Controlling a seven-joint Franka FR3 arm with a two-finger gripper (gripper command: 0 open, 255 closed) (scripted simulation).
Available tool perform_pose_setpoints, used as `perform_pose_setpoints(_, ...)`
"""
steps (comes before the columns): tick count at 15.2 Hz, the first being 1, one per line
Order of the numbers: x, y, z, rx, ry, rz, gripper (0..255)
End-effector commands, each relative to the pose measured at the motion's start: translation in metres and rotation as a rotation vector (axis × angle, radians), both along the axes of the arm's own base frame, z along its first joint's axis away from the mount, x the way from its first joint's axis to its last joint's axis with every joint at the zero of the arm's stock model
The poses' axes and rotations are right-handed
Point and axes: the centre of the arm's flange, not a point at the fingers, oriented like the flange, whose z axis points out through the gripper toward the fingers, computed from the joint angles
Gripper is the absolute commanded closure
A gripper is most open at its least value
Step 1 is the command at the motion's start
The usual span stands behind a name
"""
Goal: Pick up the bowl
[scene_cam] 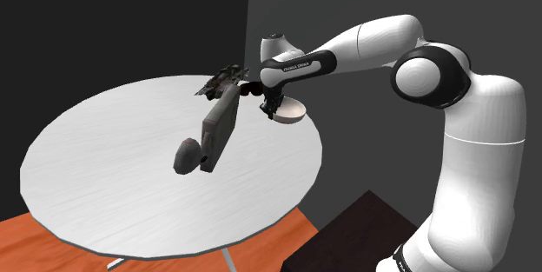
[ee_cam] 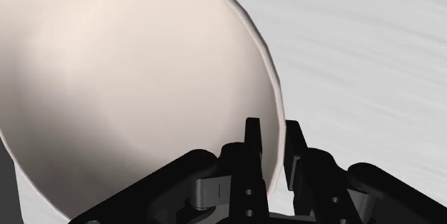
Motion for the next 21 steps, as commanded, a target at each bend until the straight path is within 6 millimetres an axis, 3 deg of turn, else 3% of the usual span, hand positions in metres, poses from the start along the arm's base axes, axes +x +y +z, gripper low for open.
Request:
perform_pose_setpoints(1, 0.0, 0.0, -0.001, 0.0, 0.002, -0.001, 255)
perform_pose_setpoints(4, 0.0, 0.0, -0.001, 0.0, 0.002, -0.001, 255)
perform_pose_setpoints(19, 0.0, 0.0, 0.078, 0.0, 0.002, -0.001, 255)
perform_pose_setpoints(21, 0.0, 0.0, 0.079, 0.0, 0.002, -0.001, 255)
